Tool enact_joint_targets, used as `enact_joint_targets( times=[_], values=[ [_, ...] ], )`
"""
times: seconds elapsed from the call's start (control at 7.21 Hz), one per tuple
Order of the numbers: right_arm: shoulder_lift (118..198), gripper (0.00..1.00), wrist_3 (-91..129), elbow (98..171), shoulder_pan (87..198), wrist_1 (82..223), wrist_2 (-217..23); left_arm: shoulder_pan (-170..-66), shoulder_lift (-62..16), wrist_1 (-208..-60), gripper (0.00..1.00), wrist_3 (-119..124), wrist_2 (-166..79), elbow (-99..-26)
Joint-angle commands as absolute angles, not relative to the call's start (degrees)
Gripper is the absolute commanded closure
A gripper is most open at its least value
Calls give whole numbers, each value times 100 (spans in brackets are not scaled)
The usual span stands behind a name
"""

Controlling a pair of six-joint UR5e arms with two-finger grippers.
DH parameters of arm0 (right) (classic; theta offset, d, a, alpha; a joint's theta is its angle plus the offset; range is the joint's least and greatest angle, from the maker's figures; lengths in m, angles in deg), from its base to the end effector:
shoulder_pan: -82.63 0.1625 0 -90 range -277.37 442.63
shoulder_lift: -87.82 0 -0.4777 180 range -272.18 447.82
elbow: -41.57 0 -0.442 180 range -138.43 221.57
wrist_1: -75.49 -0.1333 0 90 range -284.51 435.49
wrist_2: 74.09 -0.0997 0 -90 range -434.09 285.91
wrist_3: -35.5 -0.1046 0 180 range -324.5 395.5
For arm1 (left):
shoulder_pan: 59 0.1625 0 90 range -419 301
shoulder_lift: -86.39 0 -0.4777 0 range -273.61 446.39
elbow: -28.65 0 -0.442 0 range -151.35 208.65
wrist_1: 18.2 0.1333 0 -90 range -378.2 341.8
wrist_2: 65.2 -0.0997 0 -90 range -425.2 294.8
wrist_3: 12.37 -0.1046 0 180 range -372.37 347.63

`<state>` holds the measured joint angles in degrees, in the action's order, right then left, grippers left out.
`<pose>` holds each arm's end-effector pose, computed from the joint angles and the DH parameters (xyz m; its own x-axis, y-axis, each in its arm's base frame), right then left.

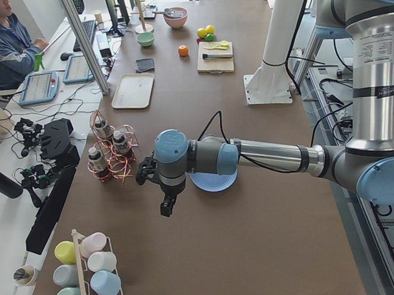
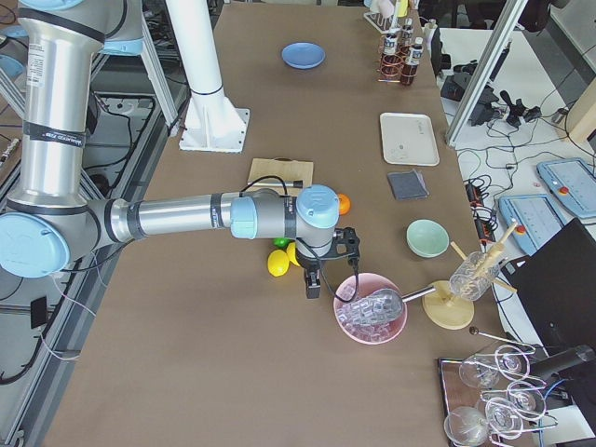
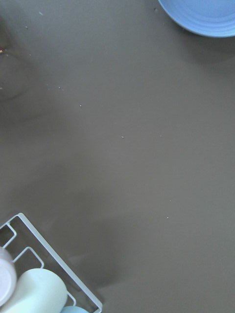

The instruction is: Pick orange to plate

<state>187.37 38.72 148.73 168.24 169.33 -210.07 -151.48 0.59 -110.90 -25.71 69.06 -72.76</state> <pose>0.0225 -0.4662 0.6410 0.6839 -0.1561 0.7127 0.1150 0.9877 0.1060 -0.0825 -0.5115 0.6401 0.7111 0.3137 -0.6292 -0.1248 0.9371 0.3261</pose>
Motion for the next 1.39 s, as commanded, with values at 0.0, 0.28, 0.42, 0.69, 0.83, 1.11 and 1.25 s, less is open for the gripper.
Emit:
enact_joint_targets(
  times=[0.0, 0.28, 0.42, 0.69, 0.83, 1.11, 1.25],
  values=[
    [18766, 0, 3857, 14758, 16824, 16203, -21111, -15146, 70, -12354, 1, -2547, 7040, -6876],
    [18758, 0, 3857, 14669, 16815, 15873, -21102, -15137, 105, -12532, 2, -2547, 8021, -6550],
    [18757, 0, 3918, 14669, 16815, 15864, -21102, -15093, 149, -12786, 1, -2469, 8078, -6452],
    [18845, 0, 3605, 14660, 16806, 15548, -21058, -14455, 280, -13320, 2, -1060, 7991, -6355],
    [18845, 0, 3159, 14695, 16815, 15521, -21076, -13955, 594, -14334, 3, -305, 7616, -6250],
    [18950, 0, 3040, 14678, 16815, 15259, -21067, -12788, 878, -17334, 3, 1889, 7087, -5210],
    [18951, 0, 3040, 14678, 16815, 15258, -21076, -12172, 879, -18333, 4, 2762, 6581, -4864]
  ],
)
